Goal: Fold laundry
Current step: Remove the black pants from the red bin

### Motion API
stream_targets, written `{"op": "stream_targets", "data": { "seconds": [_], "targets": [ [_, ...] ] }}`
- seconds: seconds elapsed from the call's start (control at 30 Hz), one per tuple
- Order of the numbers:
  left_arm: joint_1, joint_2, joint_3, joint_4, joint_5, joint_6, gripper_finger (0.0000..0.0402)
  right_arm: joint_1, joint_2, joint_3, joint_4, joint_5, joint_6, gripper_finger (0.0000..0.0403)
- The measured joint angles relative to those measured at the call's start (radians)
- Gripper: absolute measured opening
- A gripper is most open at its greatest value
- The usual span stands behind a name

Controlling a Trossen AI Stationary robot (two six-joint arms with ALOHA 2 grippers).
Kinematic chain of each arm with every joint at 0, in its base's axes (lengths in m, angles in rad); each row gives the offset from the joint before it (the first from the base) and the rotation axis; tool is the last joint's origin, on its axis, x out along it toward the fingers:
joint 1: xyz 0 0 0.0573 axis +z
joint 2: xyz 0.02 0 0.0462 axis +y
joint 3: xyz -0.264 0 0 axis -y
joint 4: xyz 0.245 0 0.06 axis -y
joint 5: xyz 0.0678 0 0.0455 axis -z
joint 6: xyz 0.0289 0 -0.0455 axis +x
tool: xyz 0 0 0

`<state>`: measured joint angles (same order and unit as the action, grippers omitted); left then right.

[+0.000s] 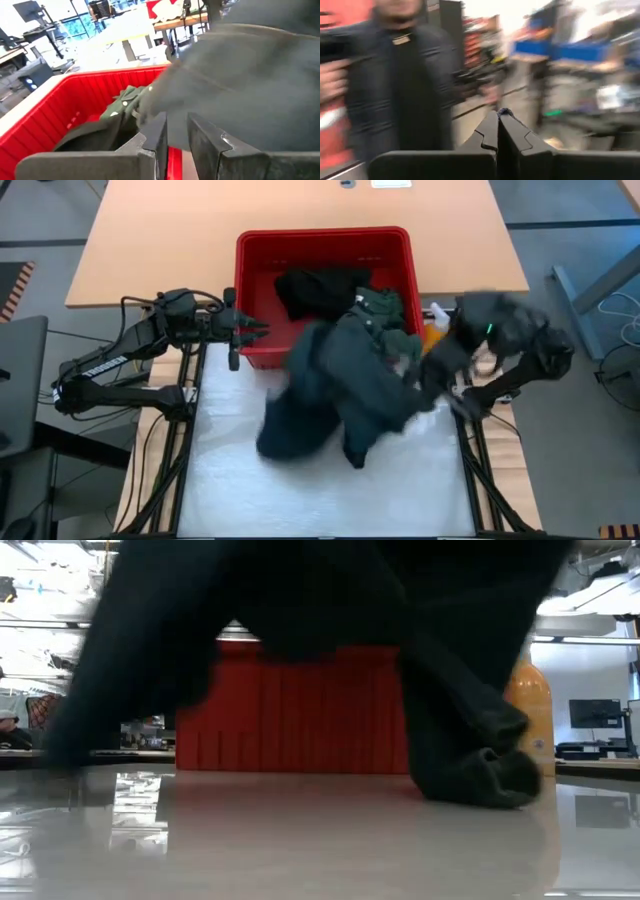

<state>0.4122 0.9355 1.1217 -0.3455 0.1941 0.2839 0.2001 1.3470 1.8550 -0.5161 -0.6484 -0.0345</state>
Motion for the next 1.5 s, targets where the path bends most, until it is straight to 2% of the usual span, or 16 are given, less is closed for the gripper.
{"op": "stream_targets", "data": {
  "seconds": [0.07, 0.17, 0.27, 0.5, 0.6, 0.67, 0.8, 1.0, 1.17, 1.3, 1.37, 1.5],
  "targets": [
    [0.000, 0.000, 0.000, -0.004, -0.015, 0.012, 0.0067, 0.065, 0.012, -0.001, -0.082, 0.090, 0.015, 0.0028],
    [0.000, 0.000, 0.000, -0.003, -0.034, 0.016, 0.0067, 0.119, 0.030, -0.001, -0.190, 0.316, 0.102, 0.0032],
    [0.000, 0.006, 0.000, -0.003, -0.033, -0.006, 0.0067, 0.124, 0.067, -0.001, -0.315, 0.404, 0.239, 0.0030],
    [-0.007, 0.069, 0.000, -0.070, 0.062, -0.080, 0.0067, 0.107, 0.112, -0.096, -0.622, 0.413, 0.629, 0.0034],
    [-0.024, 0.128, 0.000, -0.081, 0.142, -0.121, 0.0067, 0.106, 0.115, -0.182, -0.648, 0.402, 0.743, 0.0051],
    [-0.044, 0.178, 0.000, -0.087, 0.207, -0.151, 0.0067, 0.100, 0.107, -0.234, -0.653, 0.352, 0.785, 0.0064],
    [-0.111, 0.300, 0.000, -0.077, 0.223, -0.132, 0.0068, 0.099, 0.095, -0.298, -0.678, 0.257, 0.833, 0.0091],
    [-0.195, 0.493, 0.000, -0.021, 0.154, -0.082, 0.0090, 0.133, 0.054, -0.347, -0.696, 0.224, 0.889, 0.0141],
    [-0.217, 0.605, 0.007, -0.057, 0.052, -0.155, 0.0120, 0.160, -0.001, -0.373, -0.710, 0.249, 0.918, 0.0184],
    [-0.250, 0.665, 0.006, -0.071, -0.043, -0.244, 0.0136, 0.154, -0.058, -0.429, -0.710, 0.299, 0.917, 0.0208],
    [-0.273, 0.699, -0.007, -0.104, -0.130, -0.266, 0.0141, 0.143, -0.085, -0.463, -0.711, 0.309, 0.917, 0.0215],
    [-0.338, 0.672, 0.004, -0.045, -0.169, -0.166, 0.0143, 0.129, -0.140, -0.528, -0.712, 0.337, 0.871, 0.0220]
  ]
}}
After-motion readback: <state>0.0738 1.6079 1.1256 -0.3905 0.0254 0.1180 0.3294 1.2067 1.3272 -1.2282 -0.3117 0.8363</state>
